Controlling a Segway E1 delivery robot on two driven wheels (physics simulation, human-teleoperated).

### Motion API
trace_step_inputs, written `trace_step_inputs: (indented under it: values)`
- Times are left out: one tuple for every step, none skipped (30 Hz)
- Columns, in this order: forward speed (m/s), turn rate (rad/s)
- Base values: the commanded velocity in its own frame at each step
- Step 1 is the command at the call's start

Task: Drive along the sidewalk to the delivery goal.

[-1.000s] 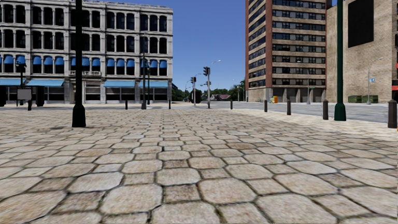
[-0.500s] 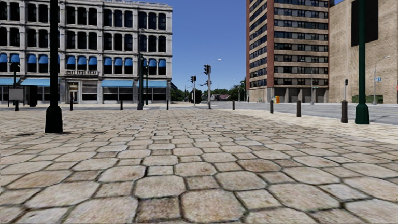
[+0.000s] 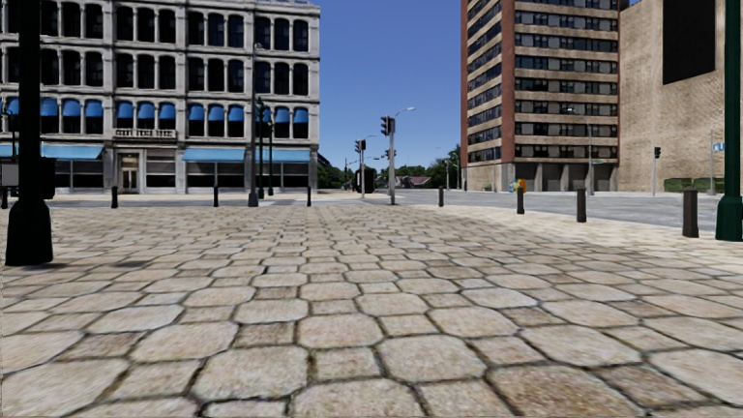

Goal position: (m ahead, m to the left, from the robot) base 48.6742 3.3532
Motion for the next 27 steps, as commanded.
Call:
trace_step_inputs:
  values:
    - [2.00, 0.00]
    - [2.00, 0.00]
    - [2.00, 0.00]
    - [2.00, 0.00]
    - [2.00, 0.00]
    - [2.00, 0.00]
    - [2.00, 0.00]
    - [2.00, 0.00]
    - [2.00, 0.00]
    - [2.00, 0.00]
    - [2.00, 0.00]
    - [2.00, 0.00]
    - [2.00, 0.00]
    - [2.00, 0.00]
    - [2.00, 0.00]
    - [2.00, 0.00]
    - [2.00, 0.00]
    - [2.00, 0.00]
    - [2.00, 0.00]
    - [2.00, 0.00]
    - [2.00, 0.00]
    - [2.00, 0.00]
    - [2.00, 0.00]
    - [2.00, 0.00]
    - [2.00, 0.00]
    - [2.00, 0.00]
    - [2.00, 0.00]
